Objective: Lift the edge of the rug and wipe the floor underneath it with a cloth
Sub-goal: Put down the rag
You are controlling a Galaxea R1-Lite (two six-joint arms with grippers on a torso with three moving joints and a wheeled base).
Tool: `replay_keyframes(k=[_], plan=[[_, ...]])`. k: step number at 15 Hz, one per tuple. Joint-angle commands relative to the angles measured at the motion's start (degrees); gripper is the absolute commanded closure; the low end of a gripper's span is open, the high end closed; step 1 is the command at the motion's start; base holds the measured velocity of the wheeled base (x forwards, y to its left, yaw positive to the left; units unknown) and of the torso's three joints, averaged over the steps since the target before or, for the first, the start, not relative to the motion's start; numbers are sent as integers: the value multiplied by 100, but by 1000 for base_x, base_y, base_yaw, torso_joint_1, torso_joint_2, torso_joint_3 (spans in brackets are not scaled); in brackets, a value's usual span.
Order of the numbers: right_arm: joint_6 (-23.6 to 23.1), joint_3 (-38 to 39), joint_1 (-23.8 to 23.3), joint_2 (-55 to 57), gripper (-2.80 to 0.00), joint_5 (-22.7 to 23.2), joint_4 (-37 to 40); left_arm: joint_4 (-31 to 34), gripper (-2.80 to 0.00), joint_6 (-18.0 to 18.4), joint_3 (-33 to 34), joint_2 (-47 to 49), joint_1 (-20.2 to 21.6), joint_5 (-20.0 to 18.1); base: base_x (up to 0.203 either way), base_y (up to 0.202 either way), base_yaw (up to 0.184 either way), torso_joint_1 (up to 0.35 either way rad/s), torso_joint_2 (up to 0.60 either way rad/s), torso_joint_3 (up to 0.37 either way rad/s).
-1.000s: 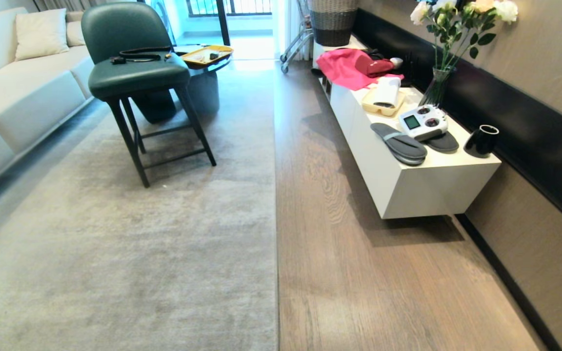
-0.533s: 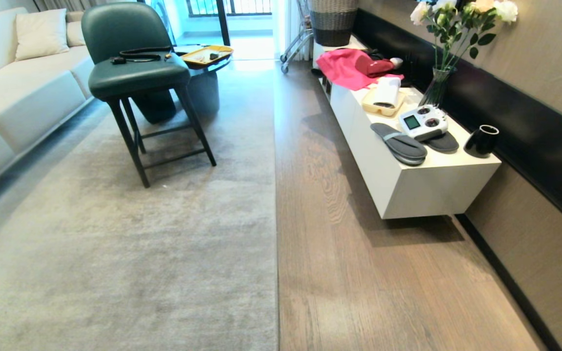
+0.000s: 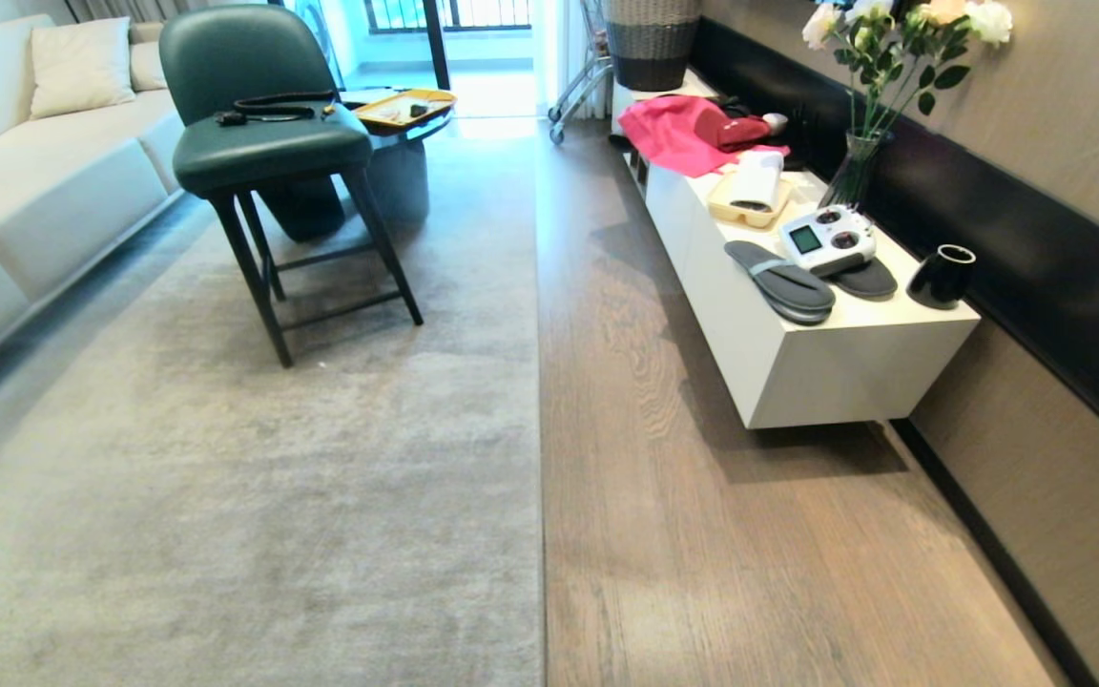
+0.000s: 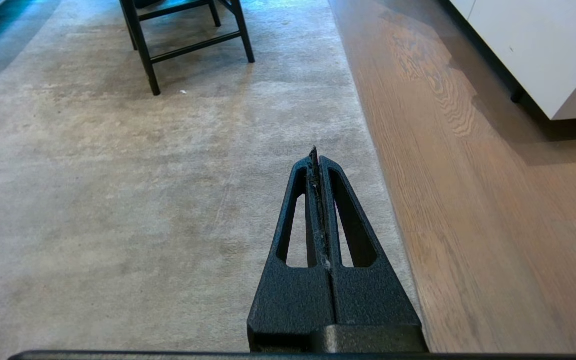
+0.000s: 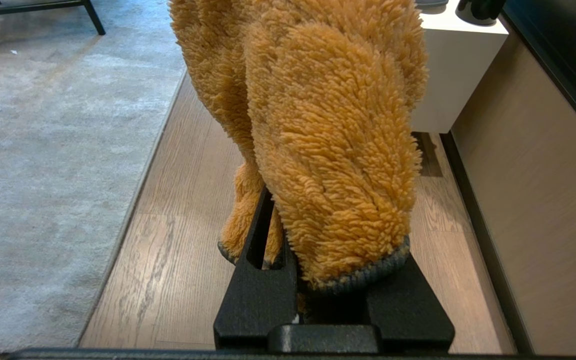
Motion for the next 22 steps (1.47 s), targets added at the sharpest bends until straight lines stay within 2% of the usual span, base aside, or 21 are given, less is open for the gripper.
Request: replay_keyframes(k=[1,22], plan=[[8,0,1,7,0,7,-2,-1,0,1,1,0,0,0,0,0,0,0,0,0],[-1,0,1,7,0,7,6,-1,0,18,1,0,0,0,0,0,0,0,0,0]])
